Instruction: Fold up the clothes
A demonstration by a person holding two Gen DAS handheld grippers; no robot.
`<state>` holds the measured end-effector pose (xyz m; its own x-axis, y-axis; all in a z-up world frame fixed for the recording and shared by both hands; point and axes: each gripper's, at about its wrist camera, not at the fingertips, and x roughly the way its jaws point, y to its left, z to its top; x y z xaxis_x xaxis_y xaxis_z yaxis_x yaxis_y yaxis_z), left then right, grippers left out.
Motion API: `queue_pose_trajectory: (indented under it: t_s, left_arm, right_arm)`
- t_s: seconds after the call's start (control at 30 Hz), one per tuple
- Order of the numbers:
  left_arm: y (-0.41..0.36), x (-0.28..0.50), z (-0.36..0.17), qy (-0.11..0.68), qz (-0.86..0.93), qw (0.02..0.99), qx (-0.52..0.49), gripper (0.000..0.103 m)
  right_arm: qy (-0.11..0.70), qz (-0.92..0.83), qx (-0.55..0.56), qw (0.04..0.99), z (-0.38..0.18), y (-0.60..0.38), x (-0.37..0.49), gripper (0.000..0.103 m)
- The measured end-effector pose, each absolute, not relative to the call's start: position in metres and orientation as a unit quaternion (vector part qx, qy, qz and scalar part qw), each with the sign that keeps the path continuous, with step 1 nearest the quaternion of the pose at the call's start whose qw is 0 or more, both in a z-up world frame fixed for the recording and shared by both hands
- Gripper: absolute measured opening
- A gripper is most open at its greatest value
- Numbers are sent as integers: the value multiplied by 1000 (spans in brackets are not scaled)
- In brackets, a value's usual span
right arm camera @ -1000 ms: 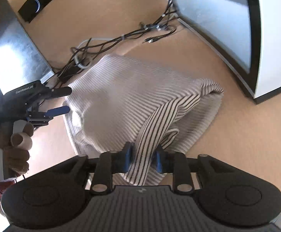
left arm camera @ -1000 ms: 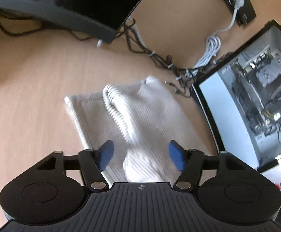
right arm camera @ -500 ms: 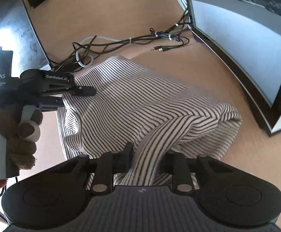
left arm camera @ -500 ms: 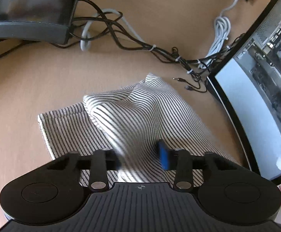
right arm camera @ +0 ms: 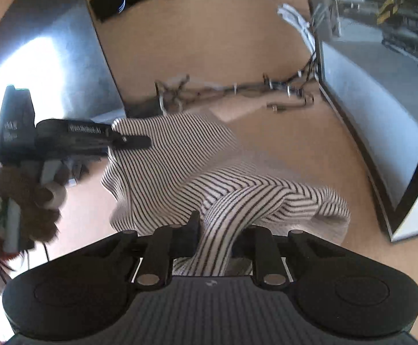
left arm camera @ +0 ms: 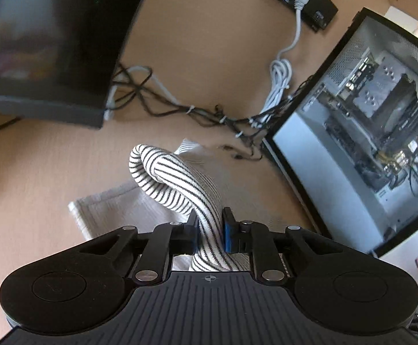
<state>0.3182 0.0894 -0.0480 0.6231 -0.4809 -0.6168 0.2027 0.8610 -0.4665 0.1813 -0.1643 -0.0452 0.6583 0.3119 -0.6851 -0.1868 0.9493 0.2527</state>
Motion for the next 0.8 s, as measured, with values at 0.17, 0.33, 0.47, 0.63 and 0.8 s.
queue_pose_trajectory:
  t_s: [0.17,0.33,0.47,0.63,0.8]
  left_arm:
    - [94,321,-88,422,-184,871,-170,20]
    - [104,321,-90,412,-174,877,-174,25]
    - [118,319,-78,408,-154,882,-179,46]
    - [131,314,-59,401,-144,884,-194,49]
    - [108,317,-55,404,-196,860,-241,59]
  right_arm:
    - [397,124,27,909,-82,-154,180,20]
    - [410,135,33,901,-77,-160,189,23]
    - [412,149,39,898,-59,-187,174,41]
    - [375,139,8,916,-36,-204,163,52]
    - [352,150,-16,924,-36,-184,192,61]
